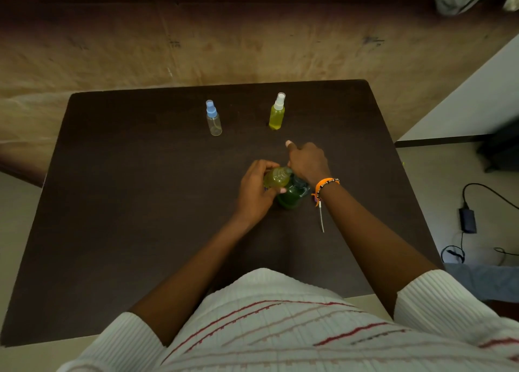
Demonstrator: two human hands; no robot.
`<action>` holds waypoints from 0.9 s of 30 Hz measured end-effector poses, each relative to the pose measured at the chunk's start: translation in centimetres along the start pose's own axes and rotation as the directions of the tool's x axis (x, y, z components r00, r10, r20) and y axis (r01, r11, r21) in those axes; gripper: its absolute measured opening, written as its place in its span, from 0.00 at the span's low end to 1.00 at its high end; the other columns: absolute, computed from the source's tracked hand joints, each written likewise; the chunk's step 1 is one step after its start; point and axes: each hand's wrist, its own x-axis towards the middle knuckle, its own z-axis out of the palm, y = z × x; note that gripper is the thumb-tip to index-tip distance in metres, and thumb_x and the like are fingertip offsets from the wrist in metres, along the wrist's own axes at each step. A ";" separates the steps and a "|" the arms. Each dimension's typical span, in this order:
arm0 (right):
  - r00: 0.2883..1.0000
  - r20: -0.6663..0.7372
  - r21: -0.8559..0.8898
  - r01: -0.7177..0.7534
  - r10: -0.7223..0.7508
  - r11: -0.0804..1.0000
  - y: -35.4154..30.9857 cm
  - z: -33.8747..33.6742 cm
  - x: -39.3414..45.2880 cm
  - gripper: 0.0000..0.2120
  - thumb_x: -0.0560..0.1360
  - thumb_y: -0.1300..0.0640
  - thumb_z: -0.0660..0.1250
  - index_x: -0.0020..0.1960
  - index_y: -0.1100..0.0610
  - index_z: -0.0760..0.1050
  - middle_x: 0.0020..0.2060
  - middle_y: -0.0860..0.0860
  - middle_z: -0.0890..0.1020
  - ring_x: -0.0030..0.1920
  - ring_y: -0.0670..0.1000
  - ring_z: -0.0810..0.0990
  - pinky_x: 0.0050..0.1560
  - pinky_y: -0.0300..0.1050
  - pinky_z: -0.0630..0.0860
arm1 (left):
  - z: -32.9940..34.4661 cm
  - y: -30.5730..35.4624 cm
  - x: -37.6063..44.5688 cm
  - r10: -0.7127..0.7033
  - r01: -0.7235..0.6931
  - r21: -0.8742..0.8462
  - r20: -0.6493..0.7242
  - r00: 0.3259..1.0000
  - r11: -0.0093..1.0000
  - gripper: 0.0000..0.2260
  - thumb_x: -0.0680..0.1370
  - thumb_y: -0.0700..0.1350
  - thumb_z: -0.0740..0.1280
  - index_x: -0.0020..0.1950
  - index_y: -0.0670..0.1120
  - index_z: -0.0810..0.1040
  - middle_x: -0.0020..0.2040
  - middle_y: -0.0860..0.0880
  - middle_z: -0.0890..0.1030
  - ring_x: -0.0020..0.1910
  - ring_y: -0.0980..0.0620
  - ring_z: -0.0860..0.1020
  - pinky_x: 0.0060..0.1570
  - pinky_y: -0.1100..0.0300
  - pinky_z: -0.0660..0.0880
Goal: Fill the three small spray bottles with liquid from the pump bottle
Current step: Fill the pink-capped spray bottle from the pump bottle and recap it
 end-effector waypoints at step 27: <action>0.992 0.125 0.032 -0.025 0.021 0.999 -0.5 -0.7 -0.5 0.26 0.79 0.42 0.51 0.62 0.57 0.78 0.59 0.62 0.79 0.60 0.64 0.75 0.63 0.56 0.71 | 0.0 0.3 -0.1 -0.018 0.018 -0.003 0.011 1.000 1.000 0.18 0.65 0.37 0.75 0.53 0.42 0.75 0.50 0.48 0.75 0.50 0.53 0.75 0.48 0.64 0.71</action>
